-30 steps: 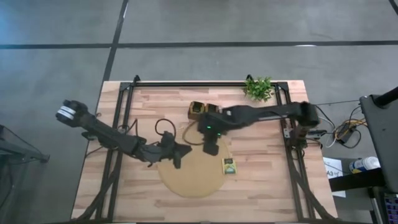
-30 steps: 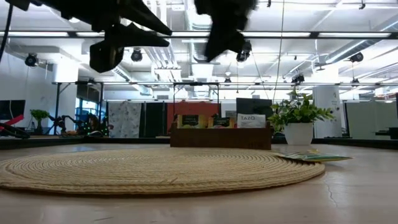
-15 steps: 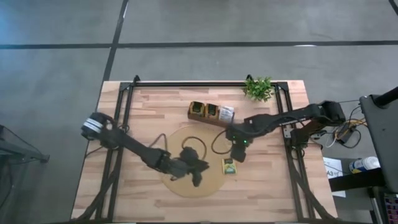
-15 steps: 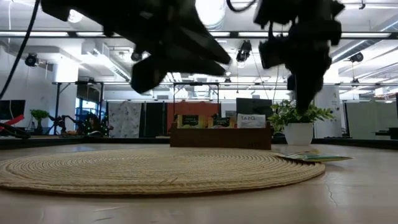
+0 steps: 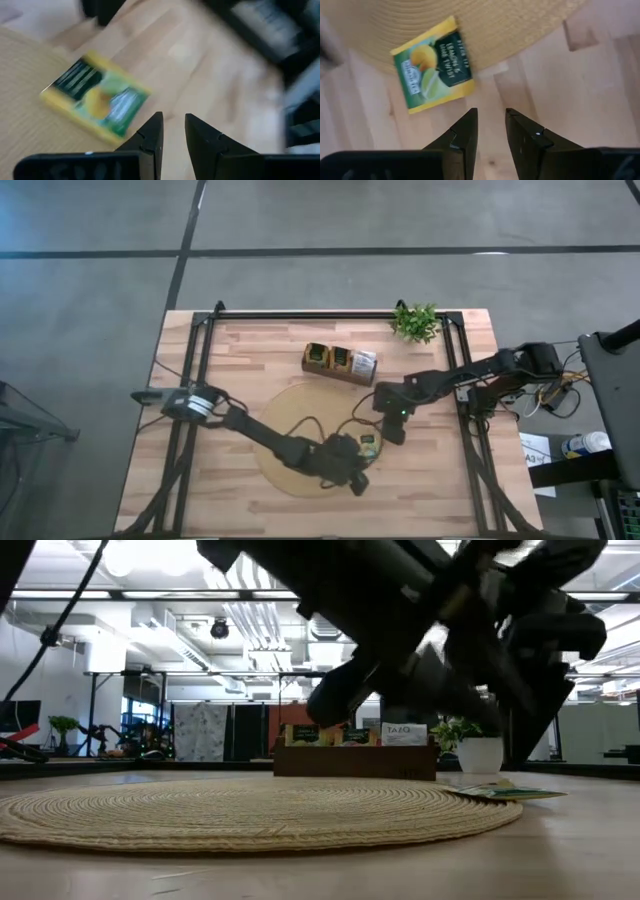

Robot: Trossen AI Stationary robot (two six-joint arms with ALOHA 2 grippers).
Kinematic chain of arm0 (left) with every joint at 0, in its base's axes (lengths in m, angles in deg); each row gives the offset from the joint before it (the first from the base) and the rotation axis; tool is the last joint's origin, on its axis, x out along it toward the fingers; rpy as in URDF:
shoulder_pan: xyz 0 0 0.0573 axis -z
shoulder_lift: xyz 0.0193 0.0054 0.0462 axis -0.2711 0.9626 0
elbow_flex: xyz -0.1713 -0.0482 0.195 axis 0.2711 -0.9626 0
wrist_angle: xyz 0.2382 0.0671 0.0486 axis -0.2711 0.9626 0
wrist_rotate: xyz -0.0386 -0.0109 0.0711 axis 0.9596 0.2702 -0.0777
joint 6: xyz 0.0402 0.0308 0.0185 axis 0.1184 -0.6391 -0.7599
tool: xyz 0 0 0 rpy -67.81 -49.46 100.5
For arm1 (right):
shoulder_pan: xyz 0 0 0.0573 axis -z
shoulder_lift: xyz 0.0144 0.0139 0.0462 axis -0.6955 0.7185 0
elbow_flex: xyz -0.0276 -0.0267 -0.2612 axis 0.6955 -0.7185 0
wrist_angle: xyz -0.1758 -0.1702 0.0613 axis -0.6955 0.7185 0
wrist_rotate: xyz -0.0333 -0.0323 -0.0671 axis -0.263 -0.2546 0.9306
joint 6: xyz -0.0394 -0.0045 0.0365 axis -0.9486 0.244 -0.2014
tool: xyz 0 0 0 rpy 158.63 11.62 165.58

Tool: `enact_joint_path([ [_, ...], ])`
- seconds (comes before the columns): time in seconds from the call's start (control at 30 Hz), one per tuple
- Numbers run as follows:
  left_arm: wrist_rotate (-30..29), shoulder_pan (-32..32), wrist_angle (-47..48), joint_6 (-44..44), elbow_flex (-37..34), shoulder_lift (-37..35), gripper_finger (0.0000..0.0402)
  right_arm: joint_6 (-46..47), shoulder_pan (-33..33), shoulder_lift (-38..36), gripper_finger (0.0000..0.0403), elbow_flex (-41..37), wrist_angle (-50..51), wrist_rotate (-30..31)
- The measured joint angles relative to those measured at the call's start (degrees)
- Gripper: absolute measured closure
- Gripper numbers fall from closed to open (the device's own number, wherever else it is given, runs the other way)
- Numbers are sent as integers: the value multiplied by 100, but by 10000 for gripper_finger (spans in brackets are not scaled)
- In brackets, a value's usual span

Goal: Pick & Place Tea
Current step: Put the green tea bag into the left section of the wooden organizer

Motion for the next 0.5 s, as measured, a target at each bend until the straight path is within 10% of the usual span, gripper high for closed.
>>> enact_joint_path([
  [0.2, -13, -62, 1988, 501, 1113, 429, 326, -159, 0, -312, 305, -373, -484, -261],
  [0.5, 22, -308, 1502, 1003, 1174, 639, 326, -189, 9, -204, 305, -648, -1332, -330],
])
